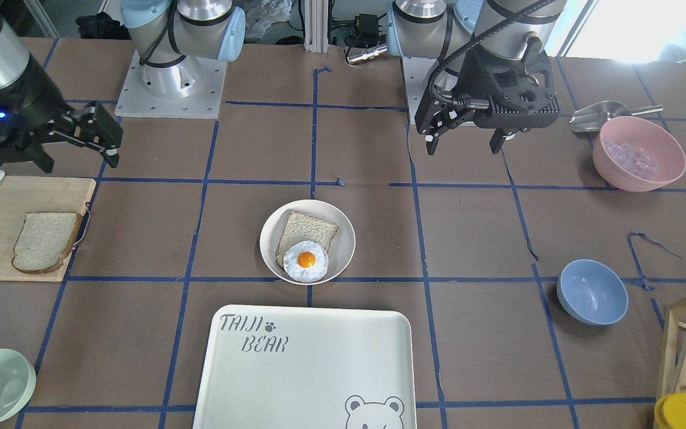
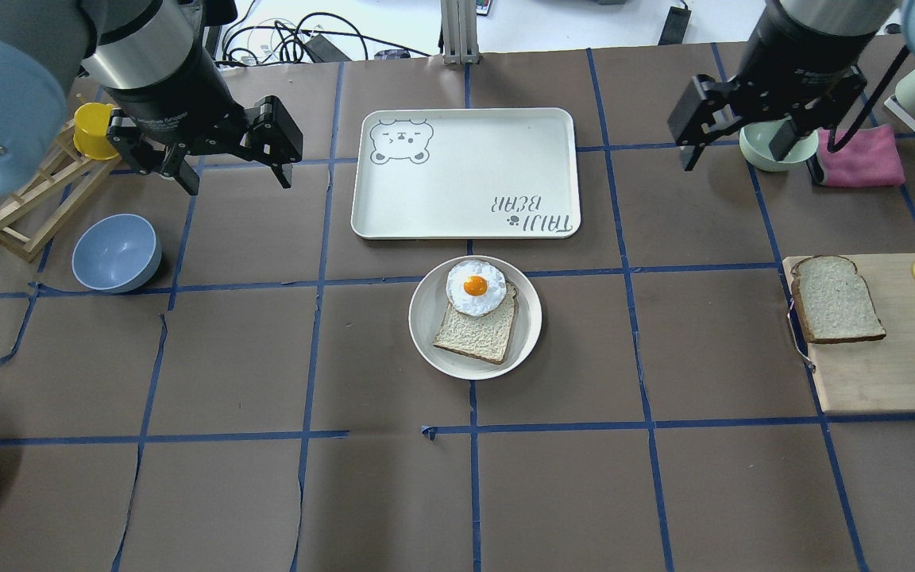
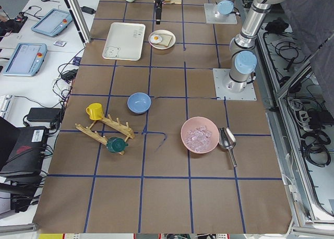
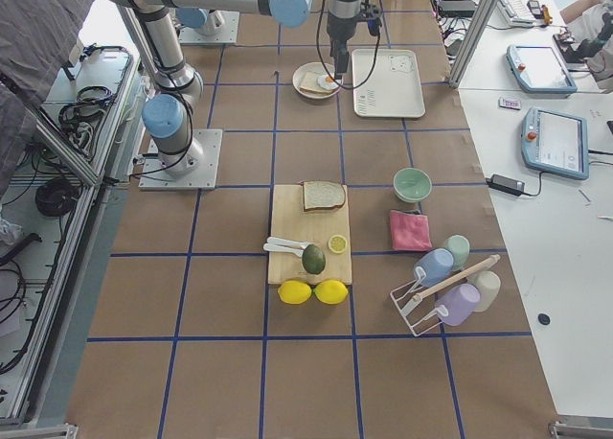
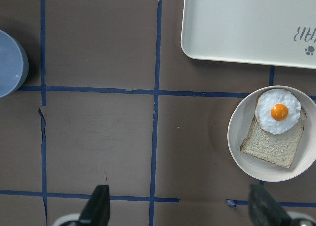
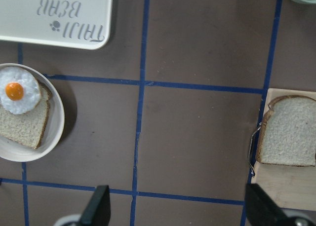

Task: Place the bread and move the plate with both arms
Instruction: 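Move the right gripper down to the bread slice on the wooden board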

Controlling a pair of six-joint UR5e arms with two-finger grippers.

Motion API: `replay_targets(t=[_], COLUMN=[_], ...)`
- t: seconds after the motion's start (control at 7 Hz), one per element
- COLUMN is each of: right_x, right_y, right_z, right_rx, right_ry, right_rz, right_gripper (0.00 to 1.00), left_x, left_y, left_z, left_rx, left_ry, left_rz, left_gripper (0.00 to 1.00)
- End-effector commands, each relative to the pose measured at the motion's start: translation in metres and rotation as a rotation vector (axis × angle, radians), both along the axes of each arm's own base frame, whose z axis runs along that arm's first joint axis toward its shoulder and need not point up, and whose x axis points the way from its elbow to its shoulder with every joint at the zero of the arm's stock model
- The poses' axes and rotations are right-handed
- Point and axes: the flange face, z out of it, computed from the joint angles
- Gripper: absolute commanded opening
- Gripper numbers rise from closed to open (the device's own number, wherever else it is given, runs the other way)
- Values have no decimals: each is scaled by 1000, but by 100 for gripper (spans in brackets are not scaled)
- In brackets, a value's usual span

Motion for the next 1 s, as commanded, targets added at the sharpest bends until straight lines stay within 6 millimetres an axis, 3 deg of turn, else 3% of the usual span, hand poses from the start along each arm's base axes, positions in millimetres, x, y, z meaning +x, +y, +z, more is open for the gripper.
replay_targets(t=[0.0,0.14,0.29,0.43,0.57,0.86], right_x=[-144,-185,-227,-250,-262,-261], right_y=[9,5,8,-4,-15,-14], right_z=[-85,-131,-158,-191,-217,-247], right_rx=[-27,-29,-25,-40,-57,-16], right_ry=[-160,-171,-195,-182,-147,-177], right_rz=[-12,18,14,0,7,-7], right_gripper=[98,99,100,100,100,99], left_x=[0,-1,0,-1,0,0], left_y=[1,1,1,1,0,1], left_z=[1,1,1,1,0,1], left_rx=[-1,-2,-2,-2,0,-1], left_ry=[0,0,0,0,0,0], left_rz=[0,-1,0,-1,0,0], left_gripper=[100,100,100,100,100,100])
